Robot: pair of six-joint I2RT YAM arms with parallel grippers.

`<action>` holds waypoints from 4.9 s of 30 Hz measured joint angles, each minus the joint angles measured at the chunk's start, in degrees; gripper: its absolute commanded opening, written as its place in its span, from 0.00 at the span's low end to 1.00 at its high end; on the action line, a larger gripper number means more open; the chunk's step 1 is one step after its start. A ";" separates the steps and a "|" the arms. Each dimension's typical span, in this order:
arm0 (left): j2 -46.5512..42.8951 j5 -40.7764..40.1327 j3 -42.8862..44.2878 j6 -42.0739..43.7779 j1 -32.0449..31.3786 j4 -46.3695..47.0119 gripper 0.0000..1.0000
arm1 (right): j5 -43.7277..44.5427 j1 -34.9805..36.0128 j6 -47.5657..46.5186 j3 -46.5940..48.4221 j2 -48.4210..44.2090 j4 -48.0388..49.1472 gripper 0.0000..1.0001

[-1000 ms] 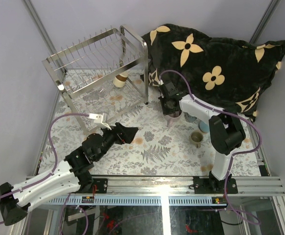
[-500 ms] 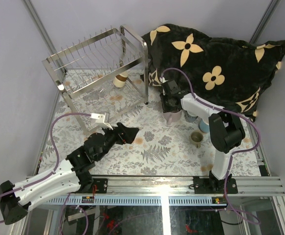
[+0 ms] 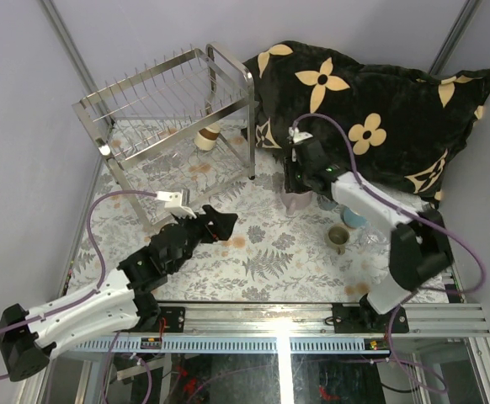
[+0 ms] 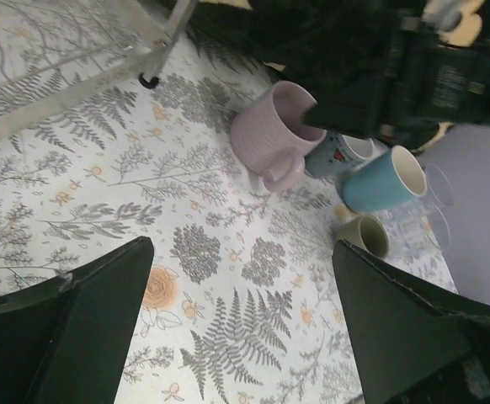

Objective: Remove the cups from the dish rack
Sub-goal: Place the cup at the center of the board, then unload the cup from the dish rack.

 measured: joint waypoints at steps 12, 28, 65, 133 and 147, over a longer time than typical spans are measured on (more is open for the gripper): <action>21.33 -13.97 11.78 1.07 0.00 -1.20 0.89 | -5.55 2.93 5.90 -20.15 -33.66 10.05 0.52; 56.41 -43.25 29.88 16.11 1.03 -2.69 0.95 | -12.07 2.99 7.85 -30.77 -47.25 13.00 0.56; 73.22 -47.52 36.37 61.99 21.75 22.88 0.96 | -16.28 2.99 9.14 -35.45 -52.63 16.44 0.56; 86.82 -36.09 48.52 81.74 29.53 36.00 0.98 | -16.24 2.99 9.42 -36.74 -49.46 17.73 0.57; 88.85 -37.35 51.49 83.97 30.86 36.61 0.99 | -16.22 2.99 9.42 -36.89 -48.87 17.75 0.57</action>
